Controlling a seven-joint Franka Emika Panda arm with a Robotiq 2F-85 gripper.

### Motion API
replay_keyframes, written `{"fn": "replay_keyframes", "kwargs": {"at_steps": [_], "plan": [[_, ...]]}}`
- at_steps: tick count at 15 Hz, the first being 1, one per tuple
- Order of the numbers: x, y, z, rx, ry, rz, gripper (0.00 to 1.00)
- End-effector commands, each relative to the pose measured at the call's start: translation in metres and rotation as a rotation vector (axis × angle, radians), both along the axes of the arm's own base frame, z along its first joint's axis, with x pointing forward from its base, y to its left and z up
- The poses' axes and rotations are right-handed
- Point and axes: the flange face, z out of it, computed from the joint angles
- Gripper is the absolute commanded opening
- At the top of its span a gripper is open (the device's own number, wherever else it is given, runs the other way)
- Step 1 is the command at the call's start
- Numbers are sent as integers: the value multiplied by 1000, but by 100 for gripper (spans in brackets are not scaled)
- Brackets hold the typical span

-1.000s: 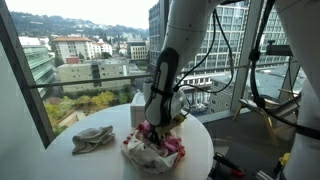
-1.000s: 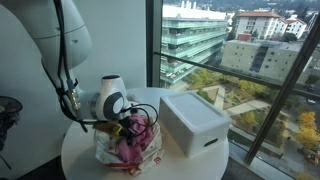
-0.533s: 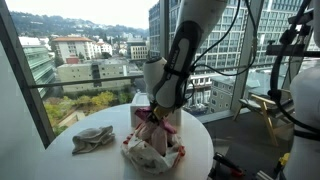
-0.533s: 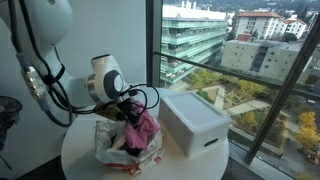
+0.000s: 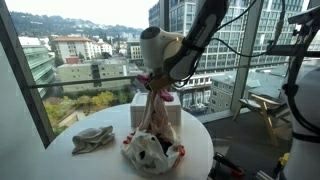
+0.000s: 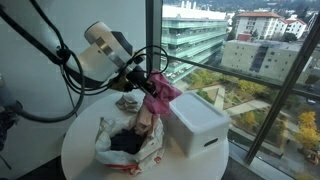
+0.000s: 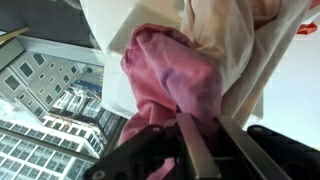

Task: Take the blue shirt out of the plastic bag

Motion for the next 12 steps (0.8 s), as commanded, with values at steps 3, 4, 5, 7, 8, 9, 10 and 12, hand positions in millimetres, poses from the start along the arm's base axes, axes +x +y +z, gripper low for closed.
{"fn": "replay_keyframes", "kwargs": {"at_steps": [3, 4, 5, 7, 8, 9, 10, 12], "plan": [[38, -14, -15, -177, -110, -96, 12], [43, -17, -19, -213, -136, -112, 12], [47, -21, -23, -240, -151, -137, 12], [55, -30, -35, -287, -165, -182, 12], [58, -37, -43, -303, -164, -204, 12], [60, -41, -49, -313, -169, -223, 12], [61, -47, -56, -316, -170, -238, 12], [64, -54, -65, -333, -184, -253, 12]]}}
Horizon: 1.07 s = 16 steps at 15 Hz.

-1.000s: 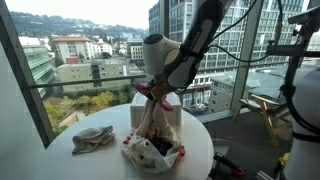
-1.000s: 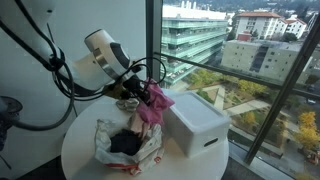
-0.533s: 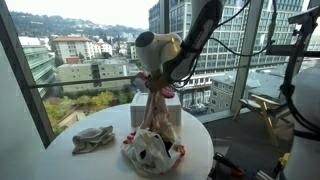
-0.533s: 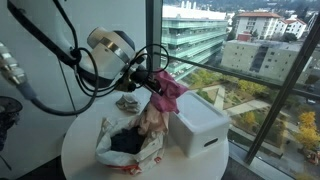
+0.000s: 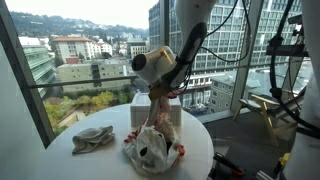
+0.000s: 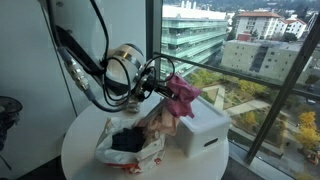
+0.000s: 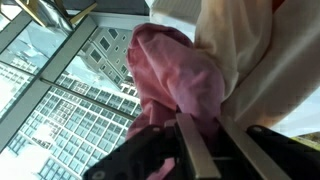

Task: Take the blue shirt out of the plastic bag

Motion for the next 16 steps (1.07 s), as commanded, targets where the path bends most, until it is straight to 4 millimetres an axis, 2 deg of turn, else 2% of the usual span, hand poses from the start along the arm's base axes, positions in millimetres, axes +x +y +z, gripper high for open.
{"fn": "replay_keyframes", "kwargs": {"at_steps": [1, 3, 5, 7, 12, 14, 15, 16], "plan": [[15, -15, -6, -57, -66, -23, 12], [13, -11, -3, -10, -58, -27, 13], [1, 15, 21, 89, -66, 21, 15], [-2, 37, 60, 67, -130, 79, 15], [-5, 60, 161, 0, -312, 98, 15], [-7, 61, 192, -46, -372, 91, 15], [-8, 61, 201, -71, -387, 86, 15], [-5, 57, 201, -107, -391, 72, 15]]}}
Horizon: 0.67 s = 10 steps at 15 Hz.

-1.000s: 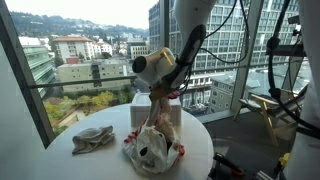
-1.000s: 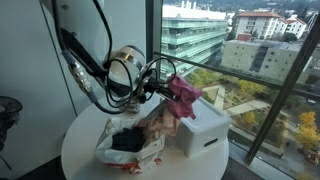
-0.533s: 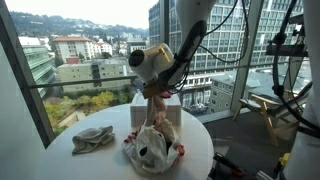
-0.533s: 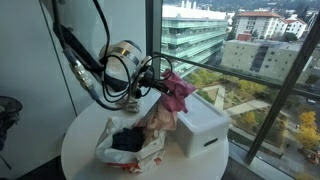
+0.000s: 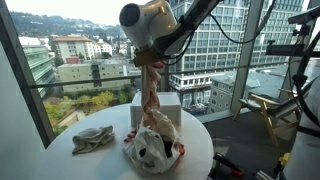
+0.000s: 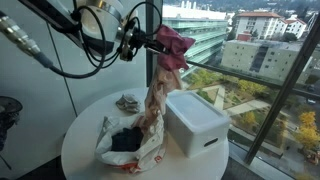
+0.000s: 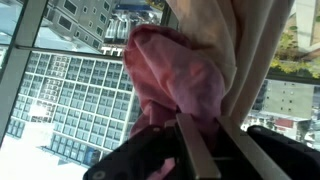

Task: Take the blue shirt out of the plastic bag

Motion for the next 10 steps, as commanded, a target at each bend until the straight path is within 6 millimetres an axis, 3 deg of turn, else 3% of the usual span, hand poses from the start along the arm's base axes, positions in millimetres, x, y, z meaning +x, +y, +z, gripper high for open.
{"fn": "replay_keyframes", "kwargs": {"at_steps": [1, 10], "plan": [[-3, -6, 23, -115, -63, -48, 15], [23, -62, -40, -263, -40, -247, 14]]}}
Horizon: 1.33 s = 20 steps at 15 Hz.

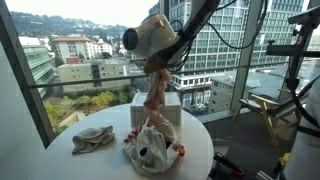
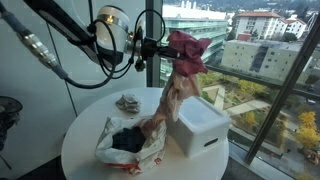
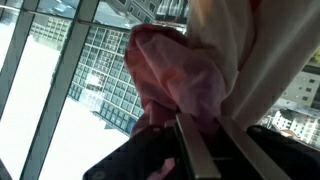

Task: Take the blue shirt out of the plastic bag

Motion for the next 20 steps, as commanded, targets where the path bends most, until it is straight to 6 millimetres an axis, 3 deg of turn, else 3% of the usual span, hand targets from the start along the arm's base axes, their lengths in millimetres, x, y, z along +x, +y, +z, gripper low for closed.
{"fn": "replay_keyframes", "kwargs": {"at_steps": [1, 11, 19, 20], "plan": [[20, -19, -5, -59, -48, -66, 14], [59, -30, -63, 260, -31, 66, 14], [90, -78, -152, 351, 61, 40, 15], [90, -82, -161, 357, 73, 33, 30]]}}
